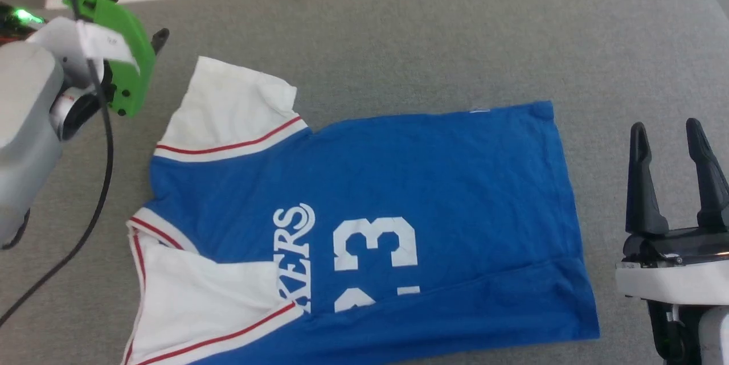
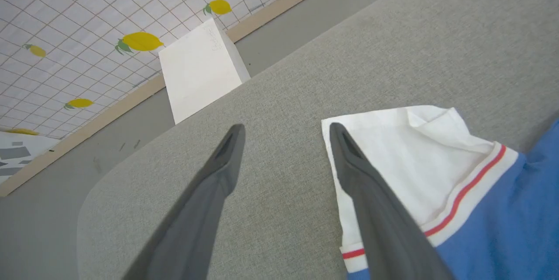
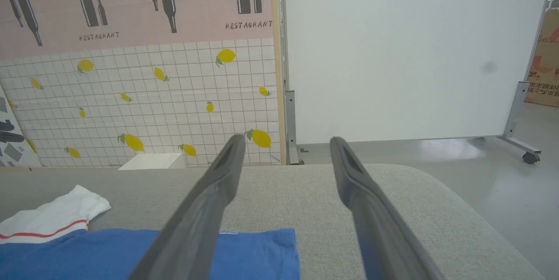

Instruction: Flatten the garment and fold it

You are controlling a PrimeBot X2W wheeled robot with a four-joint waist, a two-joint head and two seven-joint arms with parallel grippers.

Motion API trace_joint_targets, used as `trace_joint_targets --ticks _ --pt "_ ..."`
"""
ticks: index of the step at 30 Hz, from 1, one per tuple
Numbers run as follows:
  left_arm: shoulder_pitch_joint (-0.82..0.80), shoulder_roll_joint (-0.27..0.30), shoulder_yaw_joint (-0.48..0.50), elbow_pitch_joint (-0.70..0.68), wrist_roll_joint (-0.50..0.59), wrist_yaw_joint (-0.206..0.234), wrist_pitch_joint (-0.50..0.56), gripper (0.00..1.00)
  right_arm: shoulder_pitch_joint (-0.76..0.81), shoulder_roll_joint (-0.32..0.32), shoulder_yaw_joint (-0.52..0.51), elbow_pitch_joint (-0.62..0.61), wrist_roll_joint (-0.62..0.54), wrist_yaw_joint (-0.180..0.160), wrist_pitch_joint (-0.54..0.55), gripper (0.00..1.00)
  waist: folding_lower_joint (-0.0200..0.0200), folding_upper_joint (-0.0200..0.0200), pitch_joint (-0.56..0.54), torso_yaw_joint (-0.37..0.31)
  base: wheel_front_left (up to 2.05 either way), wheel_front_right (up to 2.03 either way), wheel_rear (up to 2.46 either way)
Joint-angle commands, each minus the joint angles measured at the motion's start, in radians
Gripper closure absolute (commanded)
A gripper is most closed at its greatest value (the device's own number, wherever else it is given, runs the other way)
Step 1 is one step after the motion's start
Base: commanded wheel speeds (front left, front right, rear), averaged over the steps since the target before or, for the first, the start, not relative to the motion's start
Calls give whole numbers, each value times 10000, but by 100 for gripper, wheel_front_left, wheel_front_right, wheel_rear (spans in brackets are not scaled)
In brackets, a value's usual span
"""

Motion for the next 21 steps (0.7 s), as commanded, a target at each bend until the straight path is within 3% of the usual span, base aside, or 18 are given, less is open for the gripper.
trace_joint_targets --ticks 1,8,14,19,20,21 --pt "-363 -137 -133 189 -226 -136 568 0 -21 66 26 13 -179 -17 -100 0 -2 0 983 -533 0 0 0" --pt "-1334 -467 -497 669 -1015 -427 3251 0 -628 214 367 303 -343 -17 -199 0 -2 0 1916 -982 0 0 0" --pt "-1665 -370 -739 1128 -1385 -465 4724 0 -1012 306 503 265 -453 -17 -217 0 -2 0 2396 -1312 0 0 0" --pt "-1705 -282 -925 1290 -1422 -477 5156 0 -1058 356 539 245 -542 -17 -219 0 -2 0 2568 -1386 0 0 0" --pt "-1674 -261 -1011 1254 -1409 -482 5223 66 -1053 364 534 253 -557 -17 -220 0 -2 0 2556 -1374 0 0 0" --pt "-1629 -255 -1039 1221 -1464 -486 5261 100 -1045 369 521 259 -577 -17 -220 0 -2 0 2523 -1351 0 0 0"
